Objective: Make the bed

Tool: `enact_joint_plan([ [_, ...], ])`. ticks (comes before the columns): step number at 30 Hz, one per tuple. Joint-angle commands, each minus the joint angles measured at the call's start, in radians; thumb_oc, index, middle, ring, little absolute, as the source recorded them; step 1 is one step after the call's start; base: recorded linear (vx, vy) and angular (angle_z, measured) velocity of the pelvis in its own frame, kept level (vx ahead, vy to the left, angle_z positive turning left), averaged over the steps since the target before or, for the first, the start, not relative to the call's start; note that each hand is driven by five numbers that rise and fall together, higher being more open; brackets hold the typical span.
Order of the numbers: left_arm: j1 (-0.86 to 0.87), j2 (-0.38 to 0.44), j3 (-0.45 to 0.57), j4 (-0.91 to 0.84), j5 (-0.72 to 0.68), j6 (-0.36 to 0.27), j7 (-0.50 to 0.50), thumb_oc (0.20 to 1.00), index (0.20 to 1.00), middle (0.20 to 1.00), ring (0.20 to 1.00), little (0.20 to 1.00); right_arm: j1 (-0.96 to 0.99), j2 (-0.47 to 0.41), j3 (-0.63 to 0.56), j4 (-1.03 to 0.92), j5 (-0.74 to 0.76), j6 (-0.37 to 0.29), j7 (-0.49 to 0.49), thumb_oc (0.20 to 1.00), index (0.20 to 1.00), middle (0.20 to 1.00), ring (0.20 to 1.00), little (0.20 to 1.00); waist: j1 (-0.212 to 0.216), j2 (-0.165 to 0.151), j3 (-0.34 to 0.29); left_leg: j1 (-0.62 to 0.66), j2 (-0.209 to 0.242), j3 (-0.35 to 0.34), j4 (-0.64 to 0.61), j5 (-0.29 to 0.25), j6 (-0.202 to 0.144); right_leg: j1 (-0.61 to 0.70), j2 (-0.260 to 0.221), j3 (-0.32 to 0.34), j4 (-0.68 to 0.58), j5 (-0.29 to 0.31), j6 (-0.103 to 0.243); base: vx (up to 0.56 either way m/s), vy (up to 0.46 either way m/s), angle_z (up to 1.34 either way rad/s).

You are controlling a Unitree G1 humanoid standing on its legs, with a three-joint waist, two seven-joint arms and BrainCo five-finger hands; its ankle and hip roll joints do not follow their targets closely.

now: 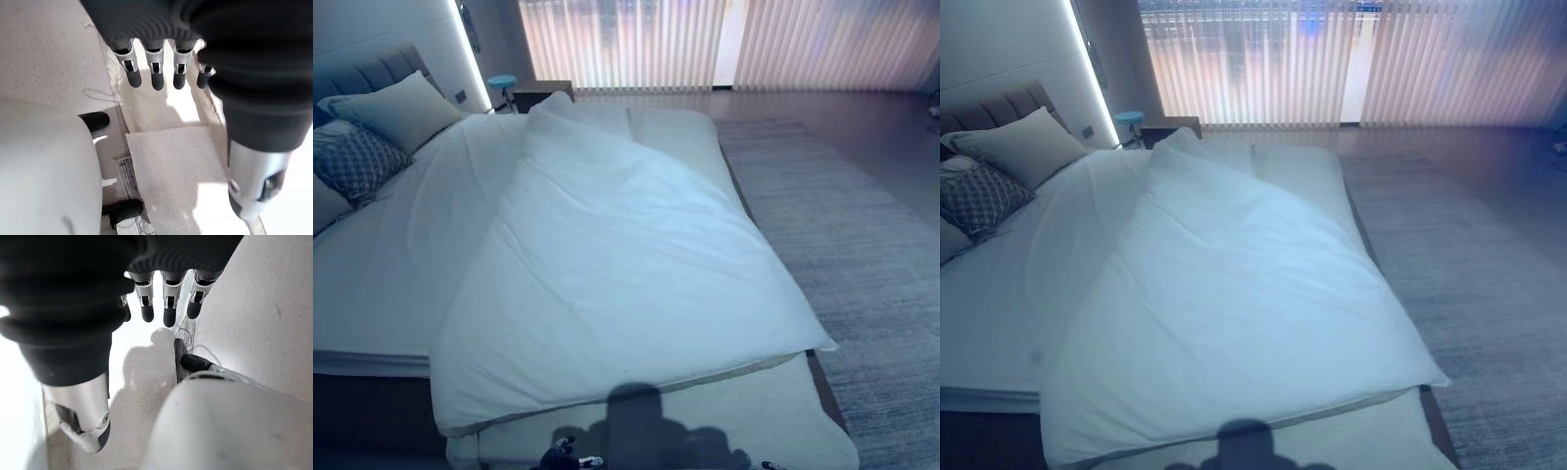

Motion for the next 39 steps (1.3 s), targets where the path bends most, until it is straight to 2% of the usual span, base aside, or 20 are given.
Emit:
enact_joint_plan([
  [1,-0.071,0.002,0.006,0.061,-0.016,-0.03,-0.003,1.0,1.0,1.0,1.0,1.0,-0.055,0.034,-0.003,0.037,0.027,-0.037,0.0,1.0,1.0,1.0,1.0,1.0,-0.013,-0.058,0.009,-0.037,-0.055,-0.013,-0.035,0.041,0.048,0.003,-0.017,0.028,0.005,0.041,0.04,0.02,0.031,-0.04],
  [5,-0.079,0.004,0.009,0.056,-0.033,-0.028,-0.005,1.0,1.0,1.0,1.0,1.0,-0.061,0.032,-0.002,0.024,0.034,-0.039,0.0,1.0,1.0,1.0,1.0,1.0,-0.019,-0.058,0.028,-0.035,-0.054,-0.009,-0.035,0.037,0.051,-0.009,-0.015,0.036,0.027,0.036,0.037,-0.02,0.017,-0.04],
  [7,-0.103,-0.001,0.02,0.033,-0.13,-0.032,-0.014,1.0,1.0,1.0,1.0,1.0,-0.082,0.028,0.001,-0.001,0.063,-0.047,-0.007,1.0,1.0,1.0,1.0,1.0,-0.029,-0.054,0.08,-0.053,-0.046,-0.003,-0.035,0.046,0.054,-0.077,-0.011,0.048,0.118,0.008,0.032,-0.17,0.018,-0.05],
  [11,-0.145,-0.015,0.025,0.009,-0.24,-0.035,-0.013,1.0,1.0,1.0,1.0,1.0,-0.106,0.029,0.008,-0.034,0.109,-0.055,-0.017,1.0,1.0,1.0,1.0,1.0,-0.037,-0.055,0.138,-0.085,-0.044,0.0,-0.035,0.066,0.053,-0.136,-0.01,0.047,0.179,-0.01,0.032,-0.14,-0.003,-0.11],
  [13,-0.21,-0.044,0.017,-0.025,-0.359,-0.037,-0.005,1.0,1.0,1.0,1.0,1.0,-0.139,0.026,0.022,-0.078,0.149,-0.06,-0.037,1.0,1.0,1.0,1.0,1.0,-0.047,-0.068,0.209,-0.173,-0.06,0.003,0.066,0.059,0.053,-0.209,-0.023,0.053,0.256,-0.018,0.032,-0.25,-0.013,-0.04],
  [14,-0.21,-0.044,0.017,-0.025,-0.359,-0.036,-0.005,1.0,1.0,1.0,1.0,1.0,-0.139,0.026,0.022,-0.078,0.149,-0.06,-0.037,1.0,1.0,1.0,1.0,1.0,-0.047,-0.068,0.207,-0.176,-0.061,0.003,0.068,0.058,0.053,-0.212,-0.024,0.053,0.258,-0.018,0.032,-0.23,-0.01,0.01],
  [16,-0.283,-0.069,0.02,-0.057,-0.475,-0.04,0.008,1.0,1.0,1.0,1.0,1.0,-0.172,0.022,0.025,-0.122,0.193,-0.068,-0.062,1.0,1.0,1.0,1.0,1.0,-0.06,-0.078,0.246,-0.305,-0.075,0.011,0.184,0.043,0.042,-0.297,-0.033,0.059,0.302,-0.013,0.03,-0.21,-0.021,0.09],
  [18,-0.283,-0.069,0.02,-0.057,-0.475,-0.04,0.008,1.0,1.0,1.0,1.0,1.0,-0.172,0.022,0.025,-0.122,0.193,-0.068,-0.062,1.0,1.0,1.0,1.0,1.0,-0.06,-0.078,0.245,-0.305,-0.075,0.011,0.185,0.043,0.042,-0.298,-0.033,0.059,0.302,-0.013,0.03,-0.1,-0.008,0.05],
  [20,-0.359,-0.076,0.028,-0.098,-0.553,-0.044,0.033,1.0,1.0,1.0,1.0,1.0,-0.199,0.01,0.04,-0.193,0.208,-0.075,-0.086,1.0,1.0,1.0,1.0,1.0,-0.083,-0.083,0.268,-0.42,-0.074,0.022,0.262,0.036,0.034,-0.41,-0.035,0.068,0.368,-0.016,0.031,-0.16,-0.011,-0.03],
  [25,-0.432,-0.085,0.066,-0.147,-0.664,-0.062,0.074,1.0,1.0,1.0,1.0,1.0,-0.218,-0.01,0.039,-0.274,0.231,-0.082,-0.108,1.0,1.0,1.0,1.0,1.0,-0.099,-0.091,0.295,-0.514,-0.072,0.026,0.31,0.034,0.032,-0.498,-0.041,0.071,0.425,-0.024,0.033,-0.1,0.006,-0.07],
  [26,-0.466,-0.086,0.092,-0.166,-0.732,-0.07,0.095,1.0,1.0,1.0,1.0,1.0,-0.225,-0.018,0.038,-0.331,0.245,-0.089,-0.124,1.0,1.0,1.0,1.0,1.0,-0.107,-0.101,0.305,-0.554,-0.07,0.025,0.334,0.034,0.028,-0.533,-0.044,0.071,0.449,-0.028,0.031,-0.07,-0.008,-0.06],
  [30,-0.509,-0.082,0.131,-0.161,-0.783,-0.075,0.127,1.0,1.0,1.0,1.0,1.0,-0.241,-0.022,0.032,-0.381,0.265,-0.097,-0.153,1.0,1.0,1.0,1.0,1.0,-0.114,-0.114,0.313,-0.613,-0.06,0.027,0.376,0.024,0.03,-0.594,-0.046,0.07,0.487,-0.032,0.03,-0.07,-0.006,0.05],
  [34,-0.565,-0.059,0.16,-0.174,-0.809,-0.082,0.173,1.0,1.0,1.0,1.0,1.0,-0.23,-0.04,0.031,-0.554,0.264,-0.12,-0.187,1.0,1.0,1.0,1.0,1.0,-0.137,-0.134,0.32,-0.693,-0.045,0.029,0.436,0.01,0.022,-0.655,-0.042,0.076,0.513,-0.036,0.027,-0.04,0.0,-0.04],
  [37,-0.565,-0.059,0.16,-0.174,-0.809,-0.082,0.173,1.0,1.0,1.0,1.0,1.0,-0.23,-0.04,0.031,-0.555,0.263,-0.12,-0.187,1.0,1.0,1.0,1.0,1.0,-0.137,-0.134,0.317,-0.696,-0.045,0.029,0.437,0.011,0.022,-0.658,-0.042,0.076,0.514,-0.036,0.027,-0.01,0.007,-0.04],
  [38,-0.618,-0.055,0.2,-0.181,-0.868,-0.097,0.209,1.0,1.0,1.0,1.0,1.0,-0.215,-0.041,0.011,-0.656,0.329,-0.149,-0.202,1.0,1.0,1.0,1.0,1.0,-0.154,-0.145,0.322,-0.731,-0.036,0.031,0.458,0.0,0.019,-0.695,-0.035,0.08,0.527,-0.041,0.029,-0.02,0.018,-0.06],
  [39,-0.618,-0.054,0.2,-0.181,-0.868,-0.097,0.209,1.0,1.0,1.0,1.0,1.0,-0.215,-0.041,0.011,-0.656,0.329,-0.149,-0.202,1.0,1.0,1.0,1.0,1.0,-0.156,-0.145,0.317,-0.738,-0.037,0.031,0.457,0.005,0.02,-0.701,-0.036,0.08,0.525,-0.037,0.028,-0.01,0.037,-0.09],
])
